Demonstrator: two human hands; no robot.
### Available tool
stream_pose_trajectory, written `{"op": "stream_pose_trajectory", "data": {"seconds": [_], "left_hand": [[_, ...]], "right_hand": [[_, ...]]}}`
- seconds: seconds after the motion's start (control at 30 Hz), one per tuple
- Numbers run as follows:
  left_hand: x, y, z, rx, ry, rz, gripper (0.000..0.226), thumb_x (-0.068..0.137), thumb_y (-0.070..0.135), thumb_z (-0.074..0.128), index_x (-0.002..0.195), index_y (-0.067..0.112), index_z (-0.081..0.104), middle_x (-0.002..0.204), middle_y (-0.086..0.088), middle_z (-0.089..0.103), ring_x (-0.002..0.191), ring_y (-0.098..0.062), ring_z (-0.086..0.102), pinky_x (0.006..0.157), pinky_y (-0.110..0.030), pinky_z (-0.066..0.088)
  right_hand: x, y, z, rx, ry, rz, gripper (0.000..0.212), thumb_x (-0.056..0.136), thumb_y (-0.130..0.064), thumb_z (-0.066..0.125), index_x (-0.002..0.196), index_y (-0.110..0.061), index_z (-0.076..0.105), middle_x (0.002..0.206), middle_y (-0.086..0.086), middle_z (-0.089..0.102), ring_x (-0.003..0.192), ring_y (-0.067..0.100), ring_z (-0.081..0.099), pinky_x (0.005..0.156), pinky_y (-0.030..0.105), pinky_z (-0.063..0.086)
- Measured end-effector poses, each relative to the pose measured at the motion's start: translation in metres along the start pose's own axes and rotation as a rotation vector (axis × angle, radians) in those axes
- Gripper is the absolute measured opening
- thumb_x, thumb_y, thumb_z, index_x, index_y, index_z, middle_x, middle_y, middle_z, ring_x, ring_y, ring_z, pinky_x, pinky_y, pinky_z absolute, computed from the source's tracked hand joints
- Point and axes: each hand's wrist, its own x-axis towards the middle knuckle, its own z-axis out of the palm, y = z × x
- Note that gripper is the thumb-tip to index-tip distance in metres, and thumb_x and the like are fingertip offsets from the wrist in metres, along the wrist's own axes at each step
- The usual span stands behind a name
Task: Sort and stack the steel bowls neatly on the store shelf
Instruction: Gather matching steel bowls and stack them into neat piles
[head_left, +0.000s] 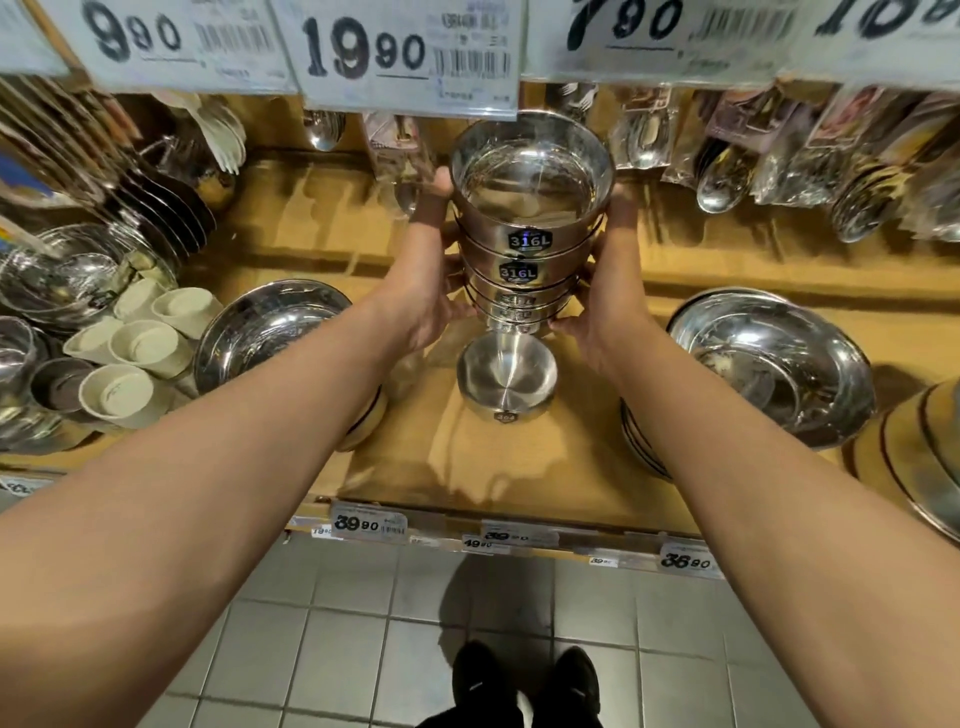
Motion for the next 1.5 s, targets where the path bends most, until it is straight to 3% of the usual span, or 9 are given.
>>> {"op": "stream_pose_trajectory", "data": {"seconds": [0.13, 0.3, 0.57, 0.7, 1.2, 1.27, 1.33, 1.4, 1.5], "left_hand": [[0.007, 0.0, 0.001, -0.036, 0.003, -0.014, 0.069, 0.096, 0.07, 0.038, 0.127, 0.015, 0.066, 0.117, -0.011, 0.071, 0.104, -0.026, 0.066, 0.071, -0.037, 0.06], [0.007, -0.004, 0.002, -0.092, 0.027, -0.083, 0.068, 0.095, 0.068, 0.042, 0.13, 0.013, 0.062, 0.113, -0.011, 0.068, 0.096, -0.024, 0.064, 0.055, -0.035, 0.059], [-0.006, -0.029, -0.004, -0.114, 0.016, -0.168, 0.069, 0.093, 0.07, 0.041, 0.13, 0.015, 0.062, 0.124, -0.016, 0.064, 0.103, -0.026, 0.063, 0.06, -0.033, 0.06], [-0.014, -0.038, -0.007, -0.129, 0.042, -0.175, 0.061, 0.088, 0.068, 0.048, 0.118, 0.019, 0.067, 0.121, -0.011, 0.067, 0.109, -0.027, 0.063, 0.066, -0.034, 0.061], [-0.035, -0.048, -0.01, -0.073, 0.115, -0.153, 0.067, 0.102, 0.064, 0.031, 0.138, 0.012, 0.053, 0.119, -0.008, 0.062, 0.081, -0.011, 0.072, 0.049, -0.024, 0.055], [-0.048, -0.053, -0.006, -0.021, 0.183, -0.126, 0.048, 0.107, 0.05, 0.03, 0.127, 0.015, 0.055, 0.104, 0.001, 0.06, 0.069, -0.005, 0.069, 0.057, -0.022, 0.055], [-0.063, -0.068, -0.01, 0.255, 0.274, -0.054, 0.03, 0.107, 0.037, 0.038, 0.108, 0.021, 0.064, 0.098, 0.009, 0.059, 0.092, -0.014, 0.061, 0.074, -0.029, 0.049], [-0.078, -0.093, -0.02, 0.458, 0.255, -0.034, 0.022, 0.102, 0.026, 0.051, 0.116, 0.017, 0.066, 0.113, 0.001, 0.066, 0.11, -0.025, 0.059, 0.09, -0.034, 0.051], [-0.095, -0.119, -0.029, 0.481, 0.169, -0.129, 0.026, 0.096, 0.016, 0.066, 0.121, 0.01, 0.065, 0.11, -0.012, 0.073, 0.097, -0.03, 0.068, 0.088, -0.038, 0.055]], "right_hand": [[0.01, -0.001, 0.002, 0.024, 0.033, 0.007, 0.065, 0.093, -0.075, 0.032, 0.126, -0.028, 0.063, 0.076, -0.016, 0.074, 0.088, 0.007, 0.063, 0.085, 0.043, 0.051], [0.01, 0.005, 0.002, 0.03, 0.047, 0.039, 0.054, 0.092, -0.072, 0.036, 0.105, -0.03, 0.068, 0.085, -0.009, 0.076, 0.097, 0.015, 0.064, 0.103, 0.054, 0.048], [-0.006, 0.026, -0.009, 0.037, -0.056, 0.055, 0.067, 0.102, -0.059, 0.03, 0.065, -0.036, 0.08, 0.066, -0.014, 0.075, 0.062, 0.002, 0.072, 0.047, 0.022, 0.056], [-0.009, 0.034, -0.01, 0.064, -0.044, 0.05, 0.049, 0.101, -0.059, 0.033, 0.095, -0.029, 0.071, 0.067, -0.014, 0.075, 0.057, -0.002, 0.069, 0.041, 0.02, 0.052], [-0.027, 0.045, -0.017, -0.082, 0.037, 0.134, 0.036, 0.096, -0.063, 0.04, 0.091, -0.035, 0.062, 0.082, -0.01, 0.075, 0.086, 0.011, 0.07, 0.084, 0.037, 0.057], [-0.038, 0.056, -0.021, -0.158, 0.065, 0.158, 0.033, 0.099, -0.048, 0.041, 0.085, -0.028, 0.063, 0.076, -0.007, 0.077, 0.084, 0.017, 0.071, 0.078, 0.035, 0.057], [-0.053, 0.076, -0.029, -0.303, 0.085, 0.16, 0.024, 0.097, -0.033, 0.046, 0.086, -0.023, 0.065, 0.082, 0.0, 0.071, 0.083, 0.021, 0.063, 0.075, 0.035, 0.049], [-0.072, 0.099, -0.039, -0.452, 0.078, 0.154, 0.016, 0.096, -0.025, 0.053, 0.102, -0.024, 0.067, 0.092, -0.004, 0.068, 0.084, 0.016, 0.061, 0.07, 0.033, 0.049], [-0.093, 0.12, -0.047, -0.458, 0.022, 0.147, 0.026, 0.096, -0.014, 0.062, 0.116, -0.031, 0.066, 0.111, -0.003, 0.071, 0.102, 0.02, 0.068, 0.083, 0.043, 0.06]]}}
